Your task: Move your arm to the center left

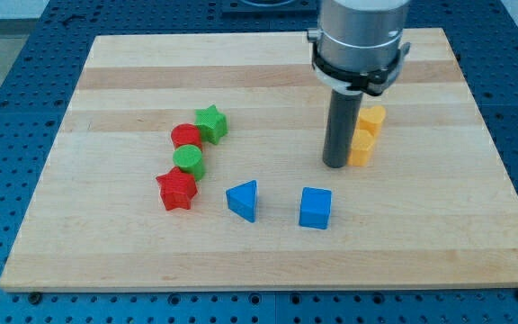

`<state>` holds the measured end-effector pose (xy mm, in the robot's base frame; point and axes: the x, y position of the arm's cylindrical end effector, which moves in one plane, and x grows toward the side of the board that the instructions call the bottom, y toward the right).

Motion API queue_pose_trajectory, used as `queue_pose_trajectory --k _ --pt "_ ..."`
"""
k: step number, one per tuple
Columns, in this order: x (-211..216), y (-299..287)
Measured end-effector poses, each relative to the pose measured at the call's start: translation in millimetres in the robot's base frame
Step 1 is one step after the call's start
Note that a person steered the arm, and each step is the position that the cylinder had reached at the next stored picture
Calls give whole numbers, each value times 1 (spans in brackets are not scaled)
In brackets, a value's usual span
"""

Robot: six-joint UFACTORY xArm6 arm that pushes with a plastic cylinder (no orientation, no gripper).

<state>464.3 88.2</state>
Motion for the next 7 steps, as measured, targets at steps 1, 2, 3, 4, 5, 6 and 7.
queue_pose_trajectory --k 1,2,3,4,5,6,7 --pt "-9 13" --pt "-12 17" --pt "-11 2" --pt "-31 -28" --pt "-85 -45" --pt "-140 -90" --pt "-173 -156"
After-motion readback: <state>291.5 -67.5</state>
